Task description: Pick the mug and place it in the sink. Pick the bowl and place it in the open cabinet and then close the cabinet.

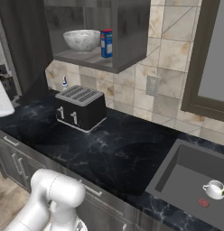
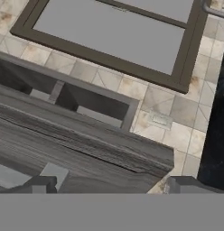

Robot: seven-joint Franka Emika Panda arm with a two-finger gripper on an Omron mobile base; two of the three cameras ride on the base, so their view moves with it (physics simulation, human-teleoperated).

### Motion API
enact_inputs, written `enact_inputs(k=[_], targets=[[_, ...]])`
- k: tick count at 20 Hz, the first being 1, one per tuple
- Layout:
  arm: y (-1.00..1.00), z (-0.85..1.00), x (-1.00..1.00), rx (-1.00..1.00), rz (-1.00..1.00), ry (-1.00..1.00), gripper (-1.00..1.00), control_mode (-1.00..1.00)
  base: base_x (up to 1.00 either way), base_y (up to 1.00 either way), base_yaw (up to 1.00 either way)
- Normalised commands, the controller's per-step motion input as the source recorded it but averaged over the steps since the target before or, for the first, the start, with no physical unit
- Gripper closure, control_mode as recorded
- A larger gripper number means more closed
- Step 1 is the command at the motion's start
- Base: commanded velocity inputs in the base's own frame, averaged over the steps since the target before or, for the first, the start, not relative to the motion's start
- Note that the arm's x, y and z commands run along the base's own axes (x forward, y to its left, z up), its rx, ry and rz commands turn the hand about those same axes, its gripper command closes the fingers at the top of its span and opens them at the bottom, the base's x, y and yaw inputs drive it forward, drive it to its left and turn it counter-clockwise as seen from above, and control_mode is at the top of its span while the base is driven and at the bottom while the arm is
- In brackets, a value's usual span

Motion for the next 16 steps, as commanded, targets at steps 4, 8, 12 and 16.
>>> enact_inputs(k=[4,8,12,16], targets=[[-0.42,0.0,0.15,0.07,-0.05,0.0,-1.0,-1.0,0.0,0.0,0.0],[-0.44,0.0,0.16,0.08,-0.04,0.0,-1.0,-1.0,0.0,0.0,0.0],[-0.33,0.01,0.2,0.05,-0.03,0.0,-1.0,-1.0,0.0,0.0,0.0],[-0.21,0.0,0.31,0.04,-0.03,0.0,-1.0,-1.0,0.0,0.0,0.0]])
